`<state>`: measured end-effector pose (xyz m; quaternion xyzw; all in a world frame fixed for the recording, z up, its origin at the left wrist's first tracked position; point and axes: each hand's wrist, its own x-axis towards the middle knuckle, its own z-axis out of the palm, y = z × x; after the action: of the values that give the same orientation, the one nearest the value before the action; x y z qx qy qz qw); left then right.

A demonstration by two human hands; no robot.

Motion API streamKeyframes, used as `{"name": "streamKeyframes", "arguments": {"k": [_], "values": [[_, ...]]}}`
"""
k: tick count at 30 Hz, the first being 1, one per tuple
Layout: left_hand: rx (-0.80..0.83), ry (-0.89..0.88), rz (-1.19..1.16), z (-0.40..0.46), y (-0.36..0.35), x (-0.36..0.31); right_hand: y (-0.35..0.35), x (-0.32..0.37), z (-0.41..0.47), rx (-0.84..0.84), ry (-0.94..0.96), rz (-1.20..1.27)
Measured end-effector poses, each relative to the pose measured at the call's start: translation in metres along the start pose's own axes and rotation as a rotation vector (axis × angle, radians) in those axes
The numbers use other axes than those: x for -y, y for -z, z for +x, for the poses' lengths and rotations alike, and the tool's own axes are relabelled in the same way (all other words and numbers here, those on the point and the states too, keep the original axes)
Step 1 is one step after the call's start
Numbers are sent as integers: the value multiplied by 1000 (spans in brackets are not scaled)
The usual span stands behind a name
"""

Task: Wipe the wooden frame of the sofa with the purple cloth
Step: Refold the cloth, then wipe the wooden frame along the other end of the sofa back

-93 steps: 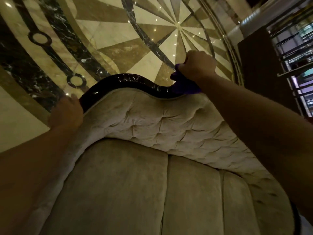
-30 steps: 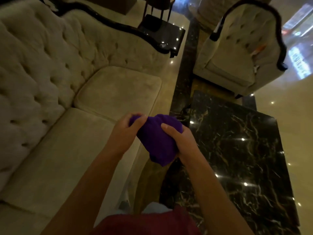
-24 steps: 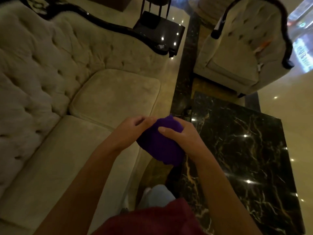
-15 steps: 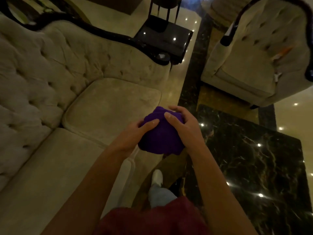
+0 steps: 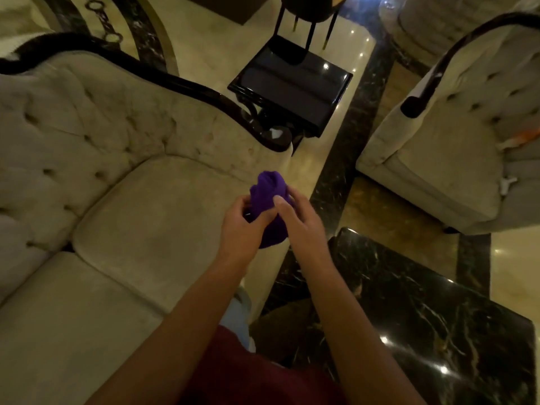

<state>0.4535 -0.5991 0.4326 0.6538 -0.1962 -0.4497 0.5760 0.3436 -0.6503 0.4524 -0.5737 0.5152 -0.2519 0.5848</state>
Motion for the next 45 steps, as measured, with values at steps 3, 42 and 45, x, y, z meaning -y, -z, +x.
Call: {"name": "streamKeyframes", "arguments": {"k": [3, 42, 45], "values": [[66, 2, 48, 52, -27, -3, -7, 3, 65, -64, -74, 93], [-844, 731, -360, 517, -56, 109, 27, -158, 536, 332, 727, -986], [-854, 715, -383, 520, -56, 109, 25, -162, 517, 401, 727, -1018]]}}
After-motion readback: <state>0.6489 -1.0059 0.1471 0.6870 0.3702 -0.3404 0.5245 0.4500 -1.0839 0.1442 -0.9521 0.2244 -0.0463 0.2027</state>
